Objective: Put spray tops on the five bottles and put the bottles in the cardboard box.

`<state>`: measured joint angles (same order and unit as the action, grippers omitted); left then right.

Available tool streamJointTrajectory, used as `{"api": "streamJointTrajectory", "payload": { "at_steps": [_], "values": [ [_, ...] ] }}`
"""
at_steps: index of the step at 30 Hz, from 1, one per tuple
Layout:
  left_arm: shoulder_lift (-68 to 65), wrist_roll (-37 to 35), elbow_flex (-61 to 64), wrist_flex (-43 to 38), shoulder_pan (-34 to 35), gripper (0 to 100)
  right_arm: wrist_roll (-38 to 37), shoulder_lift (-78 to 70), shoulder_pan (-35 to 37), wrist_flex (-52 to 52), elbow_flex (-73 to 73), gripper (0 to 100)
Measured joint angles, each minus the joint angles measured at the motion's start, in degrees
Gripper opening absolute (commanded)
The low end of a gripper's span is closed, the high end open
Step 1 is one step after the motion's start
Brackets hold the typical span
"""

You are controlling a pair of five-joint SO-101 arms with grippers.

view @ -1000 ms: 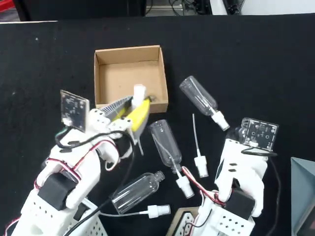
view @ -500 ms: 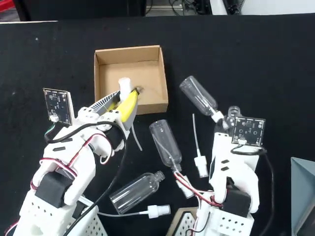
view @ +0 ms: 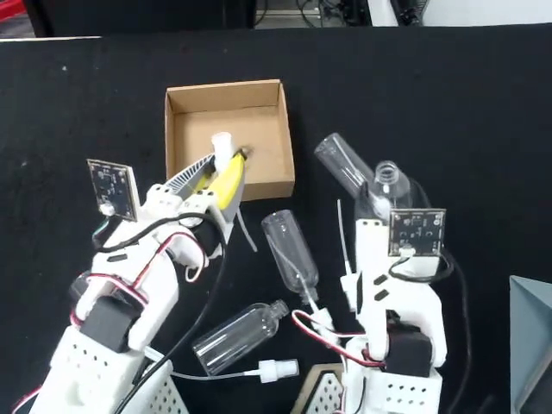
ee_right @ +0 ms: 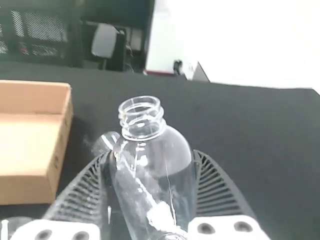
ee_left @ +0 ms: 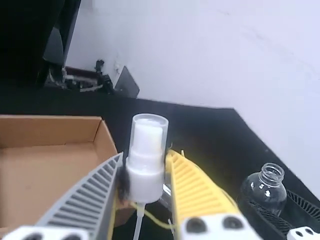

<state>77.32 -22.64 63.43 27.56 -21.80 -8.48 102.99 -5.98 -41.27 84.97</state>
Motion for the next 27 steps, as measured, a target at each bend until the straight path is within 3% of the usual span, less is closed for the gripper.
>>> {"api": "streamJointTrajectory", "payload": {
  "at_steps": [8, 16, 21, 27],
  "values": [
    [0.0, 0.0, 9.49, -17.49, 0.0, 3, 0.0, 0.0, 5.8, 5.71, 0.18, 6.4],
    [0.0, -0.88, 10.2, -19.78, 0.88, 3, 0.0, 0.0, 9.76, 17.85, 10.37, 6.4],
    [0.0, -8.97, 10.2, -20.66, 5.01, 3, 0.0, 0.0, 10.2, 19.43, 11.69, 6.5],
    [0.0, -14.95, 12.66, -27.16, 8.7, 3, 0.0, 0.0, 12.13, 18.55, 11.69, 6.7]
  ]
}}
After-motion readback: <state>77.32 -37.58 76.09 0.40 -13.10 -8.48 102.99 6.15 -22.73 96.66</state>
